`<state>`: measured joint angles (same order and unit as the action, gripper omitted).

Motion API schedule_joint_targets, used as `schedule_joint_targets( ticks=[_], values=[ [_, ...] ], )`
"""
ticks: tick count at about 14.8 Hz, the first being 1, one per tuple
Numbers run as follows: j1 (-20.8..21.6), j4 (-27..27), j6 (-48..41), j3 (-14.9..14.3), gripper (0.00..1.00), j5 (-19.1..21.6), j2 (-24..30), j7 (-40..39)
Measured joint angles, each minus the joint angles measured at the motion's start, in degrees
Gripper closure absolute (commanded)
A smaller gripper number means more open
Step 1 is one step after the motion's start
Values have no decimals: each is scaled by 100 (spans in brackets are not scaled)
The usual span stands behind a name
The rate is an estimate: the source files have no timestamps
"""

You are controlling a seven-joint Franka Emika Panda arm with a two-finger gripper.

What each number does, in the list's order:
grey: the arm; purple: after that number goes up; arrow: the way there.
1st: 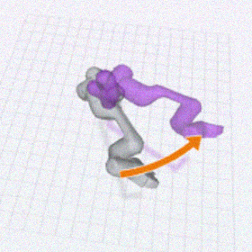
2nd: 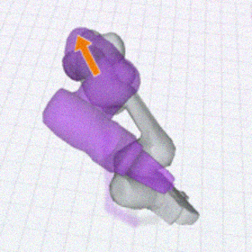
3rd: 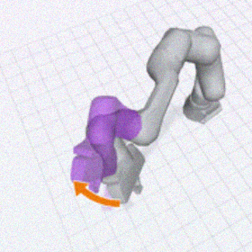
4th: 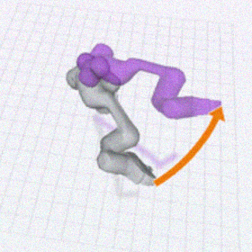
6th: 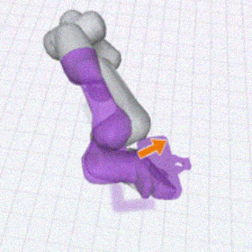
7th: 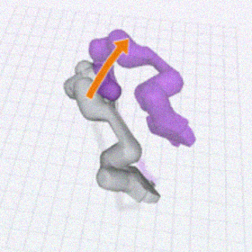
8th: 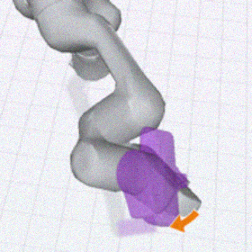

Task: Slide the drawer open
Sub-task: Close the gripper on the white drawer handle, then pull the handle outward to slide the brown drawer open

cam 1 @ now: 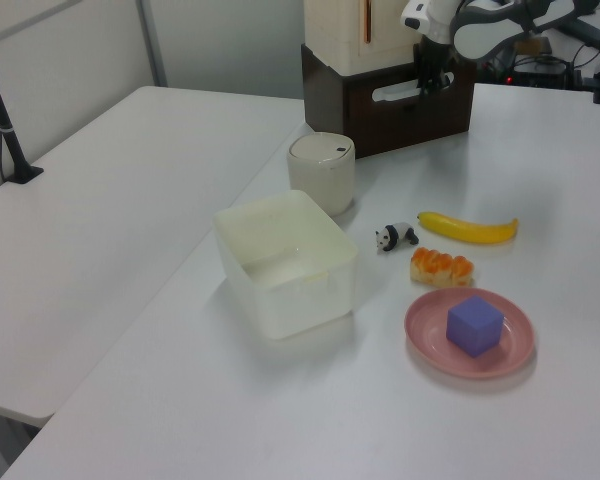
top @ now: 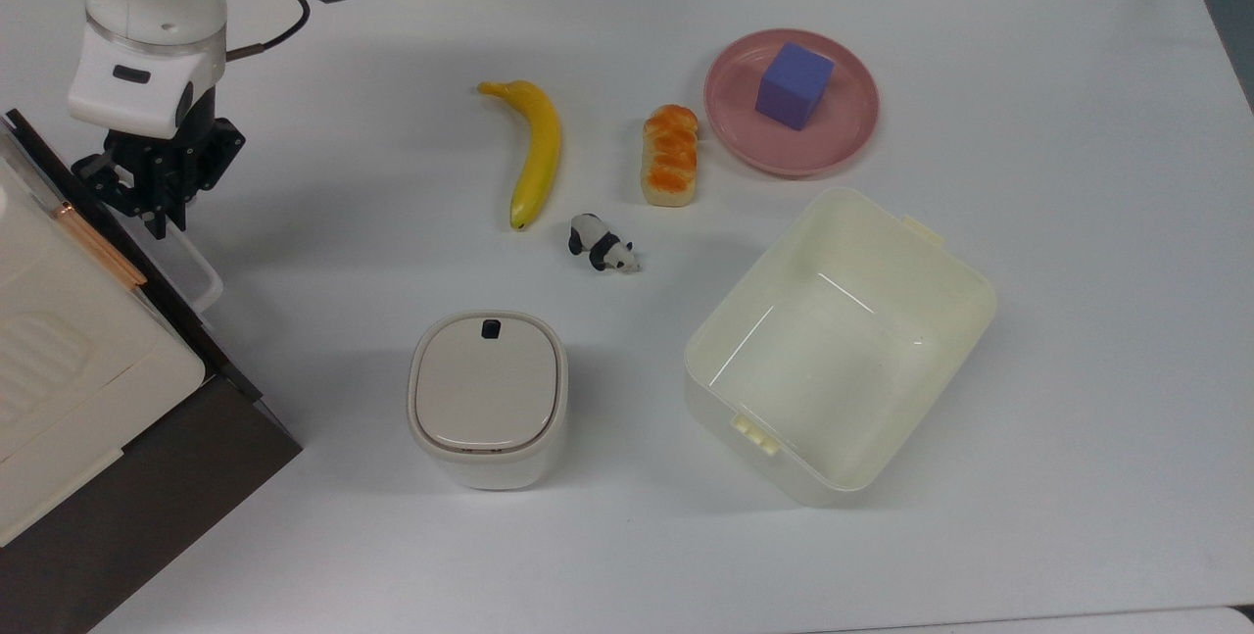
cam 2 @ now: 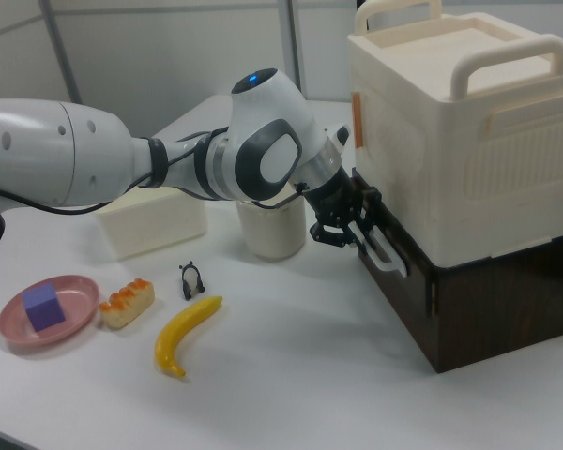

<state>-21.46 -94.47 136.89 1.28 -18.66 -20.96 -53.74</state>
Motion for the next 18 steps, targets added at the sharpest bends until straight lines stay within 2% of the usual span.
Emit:
schedule_joint_targets(
  ticks=[18],
  values=[
    [26, -121, 0, 26, 93, -182, 79, -15]
  ],
)
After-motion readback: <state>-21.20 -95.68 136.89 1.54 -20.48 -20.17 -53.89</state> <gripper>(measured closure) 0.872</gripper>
